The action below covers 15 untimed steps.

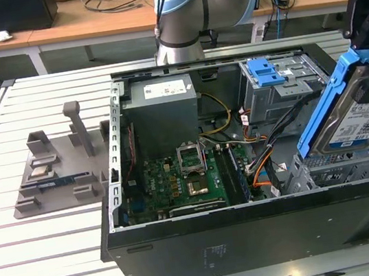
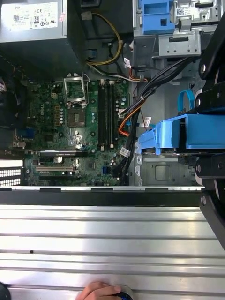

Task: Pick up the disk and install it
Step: 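Insert the disk into the insertion slot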

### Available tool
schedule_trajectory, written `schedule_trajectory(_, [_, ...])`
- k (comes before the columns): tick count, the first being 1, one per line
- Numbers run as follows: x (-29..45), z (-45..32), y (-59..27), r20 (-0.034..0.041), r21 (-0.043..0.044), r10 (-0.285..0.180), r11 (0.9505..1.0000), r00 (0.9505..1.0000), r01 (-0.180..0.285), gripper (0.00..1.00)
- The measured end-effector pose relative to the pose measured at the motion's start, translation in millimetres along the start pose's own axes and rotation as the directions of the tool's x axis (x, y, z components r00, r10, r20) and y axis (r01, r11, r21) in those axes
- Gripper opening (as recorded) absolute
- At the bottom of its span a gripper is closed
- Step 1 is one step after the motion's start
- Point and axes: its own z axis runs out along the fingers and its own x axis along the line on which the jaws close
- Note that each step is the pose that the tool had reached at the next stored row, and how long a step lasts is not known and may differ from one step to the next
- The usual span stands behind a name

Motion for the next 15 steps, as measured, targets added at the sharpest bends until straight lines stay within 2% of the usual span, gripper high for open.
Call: schedule_trajectory(15, [0.4, 21.7, -4.8, -0.0008, -0.0001, 0.0, 1.0, 1.0, 0.0, 0.37])
